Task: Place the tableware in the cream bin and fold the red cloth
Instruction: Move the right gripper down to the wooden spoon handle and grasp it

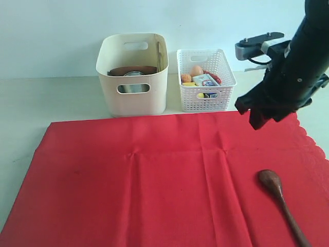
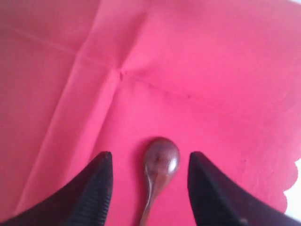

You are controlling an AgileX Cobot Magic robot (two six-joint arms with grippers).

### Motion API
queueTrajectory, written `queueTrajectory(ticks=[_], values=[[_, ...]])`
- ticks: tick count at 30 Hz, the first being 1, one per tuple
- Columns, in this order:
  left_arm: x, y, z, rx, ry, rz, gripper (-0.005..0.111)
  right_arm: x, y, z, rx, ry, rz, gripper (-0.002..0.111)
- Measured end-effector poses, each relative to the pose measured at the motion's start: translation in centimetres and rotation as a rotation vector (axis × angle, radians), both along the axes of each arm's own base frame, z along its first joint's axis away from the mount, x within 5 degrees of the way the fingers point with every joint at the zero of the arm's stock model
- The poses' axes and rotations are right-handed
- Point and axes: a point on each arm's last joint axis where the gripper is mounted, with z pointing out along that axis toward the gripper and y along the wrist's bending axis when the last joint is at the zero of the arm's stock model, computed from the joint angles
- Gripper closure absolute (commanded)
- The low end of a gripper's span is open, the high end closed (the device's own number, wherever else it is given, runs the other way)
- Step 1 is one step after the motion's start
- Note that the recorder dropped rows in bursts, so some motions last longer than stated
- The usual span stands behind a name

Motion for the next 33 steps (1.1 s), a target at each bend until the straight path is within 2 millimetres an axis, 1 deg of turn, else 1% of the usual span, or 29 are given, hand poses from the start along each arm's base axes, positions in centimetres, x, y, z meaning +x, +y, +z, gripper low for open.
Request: queueTrajectory(ticks=[7,15,17,22,25,28,33], values=[[0.0,0.0,0.0,0.0,0.0,0.0,0.107,-3.5,-1.1,-1.6,-0.015,0.05,-0.001,0.06],[0.0,0.0,0.0,0.0,0.0,0.0,0.107,-6.1,-1.8,-4.6,-0.045,0.155,-0.011,0.06],[0.0,0.0,0.0,0.0,0.0,0.0,0.107,-6.3,-1.9,-5.0,-0.044,0.159,-0.023,0.06],[0.0,0.0,0.0,0.0,0.0,0.0,0.107,-6.1,-1.8,-5.0,-0.032,0.139,-0.054,0.06],[0.0,0.0,0.0,0.0,0.0,0.0,0.107,-6.0,-1.8,-5.5,-0.038,0.159,-0.059,0.06],[0.0,0.0,0.0,0.0,0.0,0.0,0.107,-5.8,-1.7,-6.5,-0.051,0.2,-0.062,0.06],[0.0,0.0,0.0,0.0,0.0,0.0,0.107,-5.5,-1.6,-8.9,-0.078,0.281,-0.066,0.06]])
